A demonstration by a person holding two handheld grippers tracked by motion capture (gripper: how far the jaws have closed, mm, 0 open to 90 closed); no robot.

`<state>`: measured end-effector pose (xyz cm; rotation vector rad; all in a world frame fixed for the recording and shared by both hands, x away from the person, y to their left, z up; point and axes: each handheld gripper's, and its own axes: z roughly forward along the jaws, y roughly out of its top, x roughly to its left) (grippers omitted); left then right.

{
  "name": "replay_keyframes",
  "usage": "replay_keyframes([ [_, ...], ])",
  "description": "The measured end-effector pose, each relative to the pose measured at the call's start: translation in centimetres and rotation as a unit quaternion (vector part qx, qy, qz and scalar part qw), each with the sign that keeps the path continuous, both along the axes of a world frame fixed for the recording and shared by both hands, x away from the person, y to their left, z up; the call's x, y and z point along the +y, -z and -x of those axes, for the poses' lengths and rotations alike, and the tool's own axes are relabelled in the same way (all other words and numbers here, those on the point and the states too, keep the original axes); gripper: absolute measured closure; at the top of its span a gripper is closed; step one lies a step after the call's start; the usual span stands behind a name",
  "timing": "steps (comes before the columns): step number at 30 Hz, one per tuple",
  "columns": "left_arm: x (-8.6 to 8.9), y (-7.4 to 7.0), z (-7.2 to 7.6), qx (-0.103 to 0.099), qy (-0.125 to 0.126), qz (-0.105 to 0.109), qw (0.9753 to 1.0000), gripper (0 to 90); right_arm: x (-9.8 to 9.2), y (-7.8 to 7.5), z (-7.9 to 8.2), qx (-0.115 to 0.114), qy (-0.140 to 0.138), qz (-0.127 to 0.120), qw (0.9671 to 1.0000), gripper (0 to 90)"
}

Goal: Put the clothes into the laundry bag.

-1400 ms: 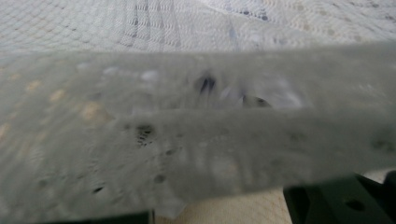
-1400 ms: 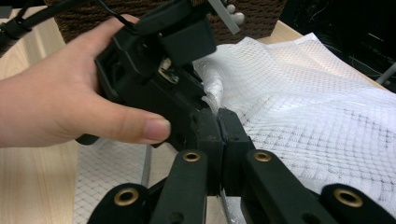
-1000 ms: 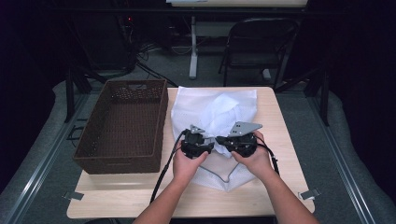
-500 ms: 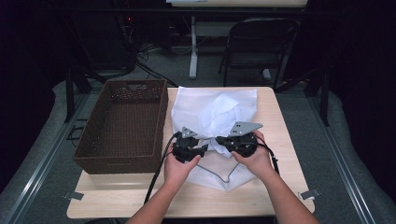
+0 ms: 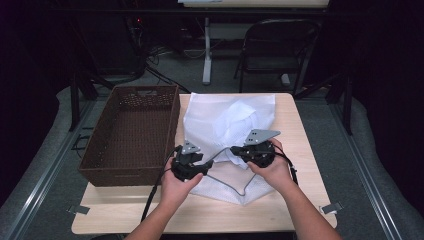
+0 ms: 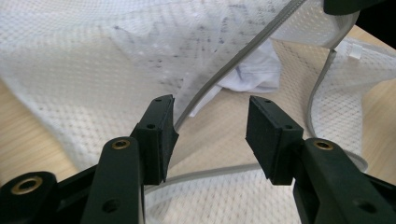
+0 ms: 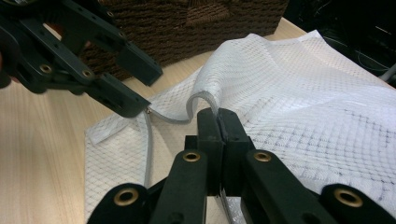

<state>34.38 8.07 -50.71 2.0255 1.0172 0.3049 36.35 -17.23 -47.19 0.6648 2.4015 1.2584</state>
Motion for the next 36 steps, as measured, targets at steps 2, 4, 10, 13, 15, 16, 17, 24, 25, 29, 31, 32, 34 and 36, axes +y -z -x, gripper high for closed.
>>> replay_keyframes([
  [2,0.6,0.0,0.3,0.0,0.002,0.0,1.0,51.4,0.0,-0.1,0.1,0.0,0.001,0.009,1.0,89.3],
  [4,1.0,0.0,0.6,-0.002,-0.001,0.001,1.0,51.1,-0.1,-0.1,0.3,0.0,0.002,0.011,0.9999,89.3],
  [10,2.2,-0.1,1.1,-0.002,-0.003,0.001,1.0,49.8,-0.5,0.1,0.8,0.001,0.003,0.023,0.9997,89.3],
  [13,2.7,-0.2,1.4,-0.001,0.0,-0.005,1.0,49.6,-0.7,0.3,1.1,0.001,0.003,0.026,0.9997,89.3],
  [15,3.0,-0.2,1.5,-0.002,-0.004,-0.001,1.0,49.4,-0.8,0.6,1.3,0.002,0.003,0.028,0.9996,89.3],
  [16,3.2,-0.2,1.6,-0.001,-0.003,-0.001,1.0,49.1,-0.8,0.7,1.3,0.003,0.003,0.028,0.9996,89.3],
  [17,3.4,-0.2,1.6,-0.002,-0.005,0.001,1.0,48.9,-0.9,0.8,1.4,0.005,0.005,0.028,0.9996,89.3],
  [24,3.8,-0.2,2.0,-0.003,-0.006,0.005,1.0,47.7,-1.0,1.8,2.2,0.011,0.001,0.033,0.9994,89.3],
  [25,3.8,-0.2,2.0,-0.004,-0.005,0.005,1.0,47.6,-0.9,1.9,2.4,0.012,0.002,0.034,0.9994,89.3],
  [29,4.0,-0.2,2.1,-0.002,-0.003,0.008,1.0,47.0,-0.9,2.8,2.8,0.018,-0.002,0.038,0.9991,89.3],
  [31,4.0,-0.2,2.2,-0.002,-0.004,0.013,0.9999,46.6,-0.9,3.3,2.9,0.023,-0.002,0.042,0.9989,89.3],
  [32,4.1,-0.2,2.2,-0.002,-0.004,0.016,0.9999,46.4,-1.0,3.5,2.9,0.026,-0.003,0.042,0.9988,89.2],
  [34,4.0,0.0,2.2,-0.004,-0.004,0.02,0.9998,45.8,-1.0,4.1,2.8,0.033,-0.004,0.041,0.9986,89.3],
  [36,3.8,0.1,2.2,-0.006,-0.002,0.017,0.9998,45.4,-1.0,4.6,2.8,0.038,-0.005,0.043,0.9984,89.3],
])
